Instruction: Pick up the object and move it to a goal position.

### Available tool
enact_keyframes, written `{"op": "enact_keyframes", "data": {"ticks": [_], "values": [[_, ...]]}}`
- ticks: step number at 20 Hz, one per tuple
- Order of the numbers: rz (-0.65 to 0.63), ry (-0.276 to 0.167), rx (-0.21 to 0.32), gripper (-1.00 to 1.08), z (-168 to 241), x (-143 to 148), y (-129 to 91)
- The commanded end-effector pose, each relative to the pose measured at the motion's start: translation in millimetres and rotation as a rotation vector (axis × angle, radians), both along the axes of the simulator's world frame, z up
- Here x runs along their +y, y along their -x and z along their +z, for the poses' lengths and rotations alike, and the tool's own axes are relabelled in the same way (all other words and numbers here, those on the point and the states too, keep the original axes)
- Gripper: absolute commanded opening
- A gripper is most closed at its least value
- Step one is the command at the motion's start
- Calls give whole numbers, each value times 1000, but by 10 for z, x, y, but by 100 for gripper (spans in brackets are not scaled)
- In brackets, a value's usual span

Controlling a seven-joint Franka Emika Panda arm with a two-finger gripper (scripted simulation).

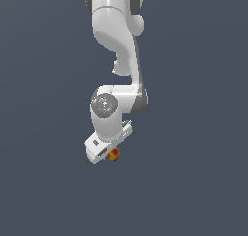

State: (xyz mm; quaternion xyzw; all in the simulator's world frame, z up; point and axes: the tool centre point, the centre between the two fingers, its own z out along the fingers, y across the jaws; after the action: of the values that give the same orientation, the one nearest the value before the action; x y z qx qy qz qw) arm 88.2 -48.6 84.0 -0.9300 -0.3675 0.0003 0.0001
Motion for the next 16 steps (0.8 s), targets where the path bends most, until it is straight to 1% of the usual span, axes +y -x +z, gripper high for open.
{"op": "enact_keyframes", "data": {"ticks": [1, 4, 11, 16], "values": [[0, 0, 0, 100, -15, 1, 0], [1, 0, 0, 100, -102, 0, 1], [4, 0, 0, 100, -459, 1, 10], [5, 0, -1, 100, -504, 3, -4]]}}
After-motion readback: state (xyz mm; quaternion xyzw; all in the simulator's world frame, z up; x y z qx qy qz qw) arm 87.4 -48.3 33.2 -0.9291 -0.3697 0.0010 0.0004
